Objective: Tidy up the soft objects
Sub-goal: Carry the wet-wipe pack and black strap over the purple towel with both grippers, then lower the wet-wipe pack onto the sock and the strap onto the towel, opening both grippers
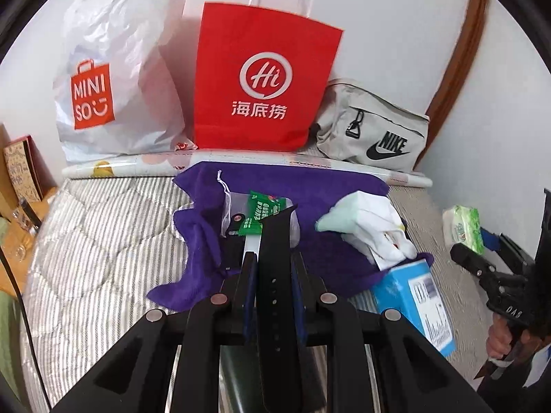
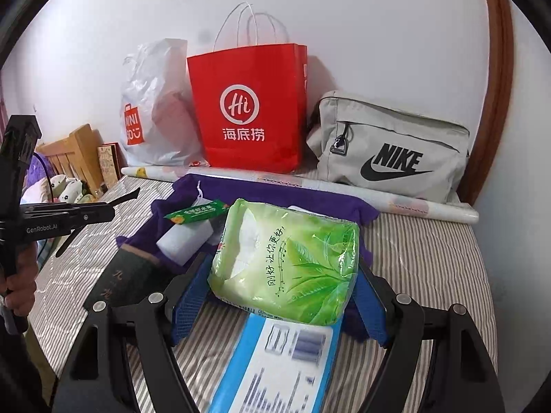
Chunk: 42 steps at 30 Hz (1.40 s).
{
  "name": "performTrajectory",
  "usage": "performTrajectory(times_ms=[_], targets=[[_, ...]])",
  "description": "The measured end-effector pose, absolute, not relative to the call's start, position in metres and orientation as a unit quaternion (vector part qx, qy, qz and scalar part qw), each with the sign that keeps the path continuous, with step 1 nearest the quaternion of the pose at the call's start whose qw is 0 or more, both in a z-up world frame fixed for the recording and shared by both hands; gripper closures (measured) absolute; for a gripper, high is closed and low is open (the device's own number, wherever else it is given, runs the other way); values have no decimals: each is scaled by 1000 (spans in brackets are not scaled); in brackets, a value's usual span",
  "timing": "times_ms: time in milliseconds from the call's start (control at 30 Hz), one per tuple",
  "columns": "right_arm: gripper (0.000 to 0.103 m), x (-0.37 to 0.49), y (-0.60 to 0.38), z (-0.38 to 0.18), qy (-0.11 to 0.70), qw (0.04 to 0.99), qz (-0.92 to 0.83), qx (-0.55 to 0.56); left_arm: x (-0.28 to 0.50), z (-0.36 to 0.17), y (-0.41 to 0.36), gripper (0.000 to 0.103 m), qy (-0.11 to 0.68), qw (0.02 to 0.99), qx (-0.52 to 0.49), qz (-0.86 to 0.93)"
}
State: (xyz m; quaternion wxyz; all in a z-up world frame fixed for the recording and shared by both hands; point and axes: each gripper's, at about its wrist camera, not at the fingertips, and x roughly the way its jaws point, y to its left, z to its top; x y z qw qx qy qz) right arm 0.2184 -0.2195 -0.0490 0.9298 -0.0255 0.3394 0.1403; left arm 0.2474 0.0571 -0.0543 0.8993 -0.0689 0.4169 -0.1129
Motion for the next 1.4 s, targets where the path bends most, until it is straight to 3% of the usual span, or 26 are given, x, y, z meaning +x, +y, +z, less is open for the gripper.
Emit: performTrajectory(times_ms=[600, 1400], targets=[[25, 292, -213, -73, 368, 919, 139, -14, 316, -70, 59, 85, 429, 893, -68, -116], [25, 336, -186, -116, 430, 889, 152, -43, 351, -108, 47, 85, 469, 871, -49, -134]])
